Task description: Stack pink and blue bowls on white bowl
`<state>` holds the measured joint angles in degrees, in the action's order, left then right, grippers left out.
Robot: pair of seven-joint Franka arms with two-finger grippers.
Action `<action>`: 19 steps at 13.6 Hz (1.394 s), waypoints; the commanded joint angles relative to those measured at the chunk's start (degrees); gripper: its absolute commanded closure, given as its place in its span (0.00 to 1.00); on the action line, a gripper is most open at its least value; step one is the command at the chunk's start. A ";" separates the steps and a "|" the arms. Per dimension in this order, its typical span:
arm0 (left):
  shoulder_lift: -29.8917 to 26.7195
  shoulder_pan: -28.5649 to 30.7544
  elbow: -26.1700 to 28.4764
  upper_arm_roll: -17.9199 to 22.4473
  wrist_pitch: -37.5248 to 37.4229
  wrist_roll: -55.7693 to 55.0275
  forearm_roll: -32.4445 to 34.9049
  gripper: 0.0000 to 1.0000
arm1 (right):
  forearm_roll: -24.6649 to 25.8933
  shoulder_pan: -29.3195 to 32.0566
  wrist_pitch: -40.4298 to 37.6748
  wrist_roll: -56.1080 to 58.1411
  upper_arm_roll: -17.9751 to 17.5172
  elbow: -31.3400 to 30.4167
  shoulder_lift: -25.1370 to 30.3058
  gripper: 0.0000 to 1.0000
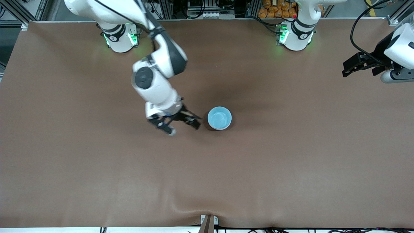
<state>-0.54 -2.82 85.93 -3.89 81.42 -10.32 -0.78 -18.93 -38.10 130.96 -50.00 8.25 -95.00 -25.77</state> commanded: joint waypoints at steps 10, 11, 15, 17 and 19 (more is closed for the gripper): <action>-0.78 0.62 0.56 0.03 -0.74 0.48 0.34 0.00 | 6.96 31.40 -22.48 26.59 -8.95 -7.48 19.08 0.00; -0.78 0.62 0.82 0.03 -0.74 0.56 0.34 0.00 | 8.63 32.47 -23.72 28.97 -8.95 -7.31 20.14 0.00; -0.78 0.53 0.73 0.03 -0.65 0.56 0.43 0.00 | 11.72 38.62 -30.74 42.14 -9.75 -6.43 24.00 0.00; -0.86 0.53 0.65 -0.41 -0.65 0.56 2.70 0.00 | 14.17 40.03 -35.74 47.51 -9.48 -3.11 24.71 0.00; -0.95 0.53 0.65 -0.50 -0.65 0.56 2.45 0.00 | 16.90 41.17 -41.46 49.99 -9.48 3.04 24.54 0.00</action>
<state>-0.54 -2.61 86.24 -3.82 81.18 -10.27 0.78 -4.66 1.16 94.20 -2.57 0.26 -96.97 -1.75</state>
